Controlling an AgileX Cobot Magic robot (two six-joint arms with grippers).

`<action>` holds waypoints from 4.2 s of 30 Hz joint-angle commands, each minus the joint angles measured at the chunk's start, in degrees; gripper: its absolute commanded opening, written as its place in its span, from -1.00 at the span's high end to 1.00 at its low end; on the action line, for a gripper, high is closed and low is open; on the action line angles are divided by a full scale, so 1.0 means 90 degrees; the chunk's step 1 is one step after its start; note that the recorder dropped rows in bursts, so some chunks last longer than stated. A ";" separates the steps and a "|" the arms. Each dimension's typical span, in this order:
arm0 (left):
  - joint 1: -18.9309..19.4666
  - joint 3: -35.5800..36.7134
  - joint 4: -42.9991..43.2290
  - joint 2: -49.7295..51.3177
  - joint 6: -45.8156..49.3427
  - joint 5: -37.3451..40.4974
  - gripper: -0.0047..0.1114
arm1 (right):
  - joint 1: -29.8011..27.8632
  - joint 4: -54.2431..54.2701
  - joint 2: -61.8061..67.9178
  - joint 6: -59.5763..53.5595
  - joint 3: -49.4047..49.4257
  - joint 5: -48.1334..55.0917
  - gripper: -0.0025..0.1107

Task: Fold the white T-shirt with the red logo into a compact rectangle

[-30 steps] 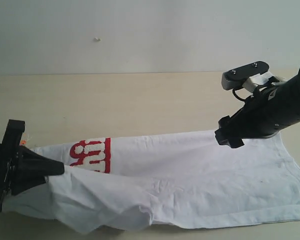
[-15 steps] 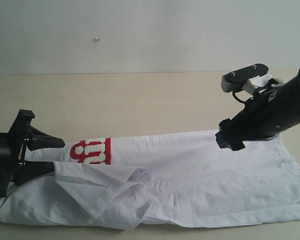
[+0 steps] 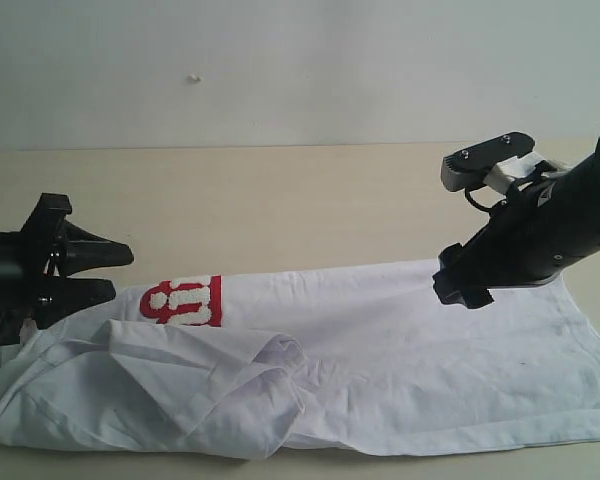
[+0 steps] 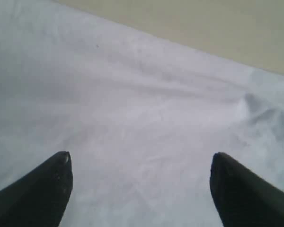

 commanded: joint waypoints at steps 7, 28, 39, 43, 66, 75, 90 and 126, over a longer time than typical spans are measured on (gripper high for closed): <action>0.0701 -0.0036 0.2355 -0.0287 0.0288 0.1510 0.92 | -0.0012 0.0021 -0.0059 -0.0161 -0.0037 0.0124 -0.38; -0.1840 0.0548 0.2650 -0.0492 -0.1012 -0.2111 0.92 | -0.0012 0.0097 -0.0059 -0.0163 -0.0037 0.0236 -0.38; -0.2327 -0.0790 0.1262 -0.0070 -0.0832 -0.2878 0.91 | -0.0012 0.0184 -0.0059 -0.0163 -0.0037 0.0318 -0.38; -0.2275 -0.1034 0.1291 -0.0070 -0.0461 -0.3506 0.46 | -0.0012 0.0211 -0.0059 -0.0163 -0.0037 0.0318 -0.38; 0.1070 -0.1127 0.6181 -0.0690 -0.2608 -0.1342 -0.34 | -0.0012 0.0381 -0.0059 -0.0217 -0.0037 0.0575 -0.38; 0.1128 -0.1127 0.6719 0.0037 -0.2622 -0.1127 -0.46 | -0.0012 0.0804 -0.0070 -0.0658 -0.0037 0.0702 -0.38; 0.1166 -0.1127 0.6010 0.0865 -0.1502 -0.0405 -0.45 | -0.0012 0.0839 -0.0068 -0.0657 -0.0037 0.0740 -0.38; 0.0594 -0.1204 0.5094 0.1235 -0.0329 0.1547 0.92 | -0.0012 0.0959 -0.0068 -0.0657 -0.0037 0.0795 -0.38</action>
